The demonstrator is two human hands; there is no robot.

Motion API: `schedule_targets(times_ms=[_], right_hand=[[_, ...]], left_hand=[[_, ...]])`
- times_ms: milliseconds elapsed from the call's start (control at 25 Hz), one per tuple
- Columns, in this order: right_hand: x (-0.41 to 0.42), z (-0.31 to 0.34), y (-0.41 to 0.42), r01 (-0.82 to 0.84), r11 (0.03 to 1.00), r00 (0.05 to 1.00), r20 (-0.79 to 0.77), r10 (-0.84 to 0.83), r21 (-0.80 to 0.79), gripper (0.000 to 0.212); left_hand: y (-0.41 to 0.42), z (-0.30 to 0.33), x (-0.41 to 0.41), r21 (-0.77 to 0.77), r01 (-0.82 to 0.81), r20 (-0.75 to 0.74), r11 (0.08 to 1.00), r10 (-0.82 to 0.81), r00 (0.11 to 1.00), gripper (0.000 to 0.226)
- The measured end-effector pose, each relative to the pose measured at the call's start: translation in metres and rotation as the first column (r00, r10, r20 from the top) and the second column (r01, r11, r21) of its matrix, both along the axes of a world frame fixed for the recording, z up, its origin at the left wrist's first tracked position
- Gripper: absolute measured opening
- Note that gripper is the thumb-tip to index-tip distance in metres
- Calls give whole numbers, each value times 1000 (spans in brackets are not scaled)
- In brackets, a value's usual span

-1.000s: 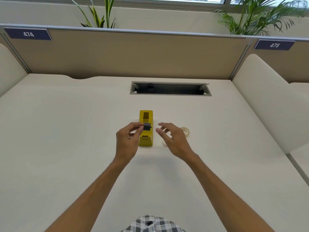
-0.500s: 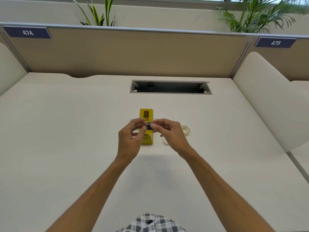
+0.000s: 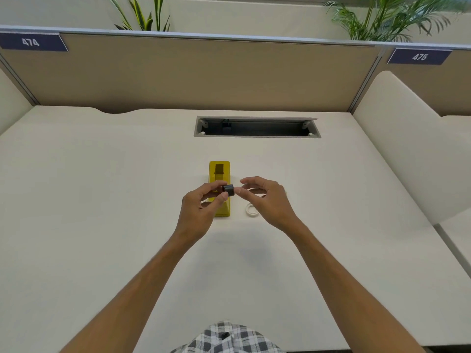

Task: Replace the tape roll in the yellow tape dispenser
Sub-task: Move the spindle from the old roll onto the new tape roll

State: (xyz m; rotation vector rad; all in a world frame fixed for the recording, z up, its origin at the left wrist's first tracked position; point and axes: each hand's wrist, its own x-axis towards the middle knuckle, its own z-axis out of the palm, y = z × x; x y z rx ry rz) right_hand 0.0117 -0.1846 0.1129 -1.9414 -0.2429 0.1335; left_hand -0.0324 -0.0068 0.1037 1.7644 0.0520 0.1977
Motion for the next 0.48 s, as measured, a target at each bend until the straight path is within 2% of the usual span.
schedule_targets(times_ms=[80,160,240,360,480], right_hand=[[2,-10,-9,48,994,999,21,-46,-98,34],[4,-22,-17,65,991,998,-4,-66,-117,30],[9,-33,-25,116,967,993,35,-111,-228,29],[26,-48,-45,186,844,981,138,-135,-503,39],[46,-61,-61,142,668,988,145,-52,-730,54]], left_hand=[[0,-2,1,-11,-11,-23,1000,11,1000,26],[-1,-3,1,-20,-9,-39,1000,8,999,25],[-3,-2,1,-27,-11,-45,1000,10,999,25],[-4,-1,1,-44,-10,-47,999,8,999,25],[-4,-1,2,-48,-17,-47,999,15,999,26]])
